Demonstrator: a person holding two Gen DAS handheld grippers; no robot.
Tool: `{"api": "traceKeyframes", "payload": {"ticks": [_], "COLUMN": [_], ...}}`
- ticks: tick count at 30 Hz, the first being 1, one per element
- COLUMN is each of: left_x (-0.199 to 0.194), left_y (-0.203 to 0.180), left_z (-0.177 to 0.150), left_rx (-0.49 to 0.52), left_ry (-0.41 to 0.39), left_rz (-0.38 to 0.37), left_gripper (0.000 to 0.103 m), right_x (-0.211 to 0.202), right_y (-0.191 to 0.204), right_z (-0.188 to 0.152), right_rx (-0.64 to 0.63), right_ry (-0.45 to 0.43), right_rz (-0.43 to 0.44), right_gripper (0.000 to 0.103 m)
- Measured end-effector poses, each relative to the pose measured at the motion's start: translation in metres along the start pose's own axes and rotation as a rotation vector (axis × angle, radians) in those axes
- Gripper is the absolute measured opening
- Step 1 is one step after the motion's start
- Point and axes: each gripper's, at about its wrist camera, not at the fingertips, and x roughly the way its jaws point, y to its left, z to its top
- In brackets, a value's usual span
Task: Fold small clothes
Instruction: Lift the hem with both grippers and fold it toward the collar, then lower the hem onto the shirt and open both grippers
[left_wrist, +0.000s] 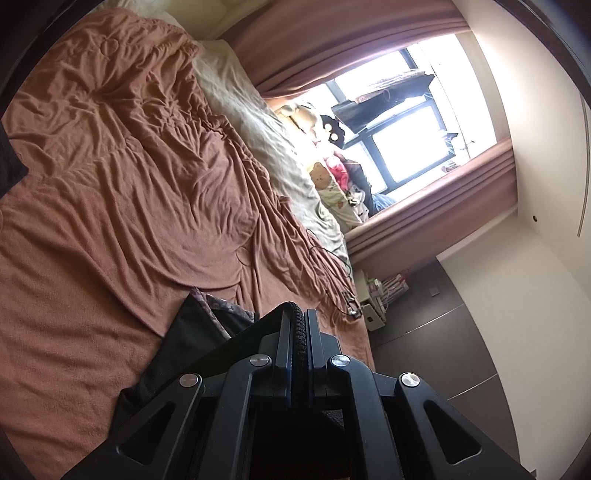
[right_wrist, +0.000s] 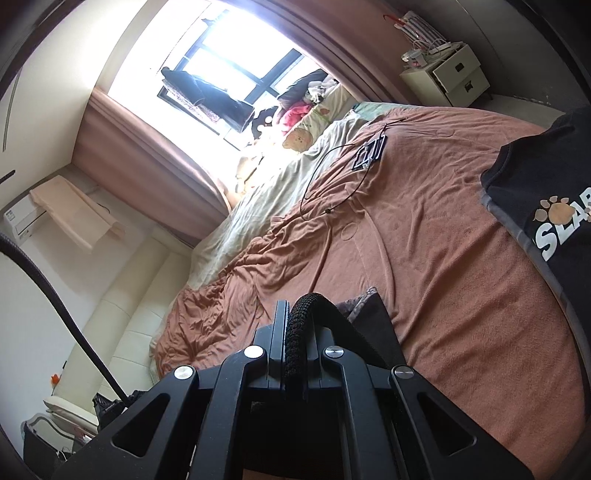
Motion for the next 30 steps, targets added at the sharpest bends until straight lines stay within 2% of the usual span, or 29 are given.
{"api": "traceKeyframes", "payload": {"ticks": [15,23,30], "left_x": [0.102,0.154,0.19], "left_y": [0.063,0.096,0.116], "left_z": [0.017,0.024,0.024], "left_rx": [-0.025,-0.019,0.02], "left_ry": [0.088,0.155,0.214], "left_rz": [0.183,0.27,0.374], "left_gripper": [0.005,0.005,0.006], "right_x": [0.115,0.153,0.177], "right_y": [-0.032,-0.038,-0.033], "right_z": [0.022,0.028,0.029], "right_rx": [0.046,0.041,0.023], "right_ry": [0.098,0.121,0.186], "right_rz": [-0.119,-0.203,-0.27], "right_gripper": [0.002,0.002,0.004]}}
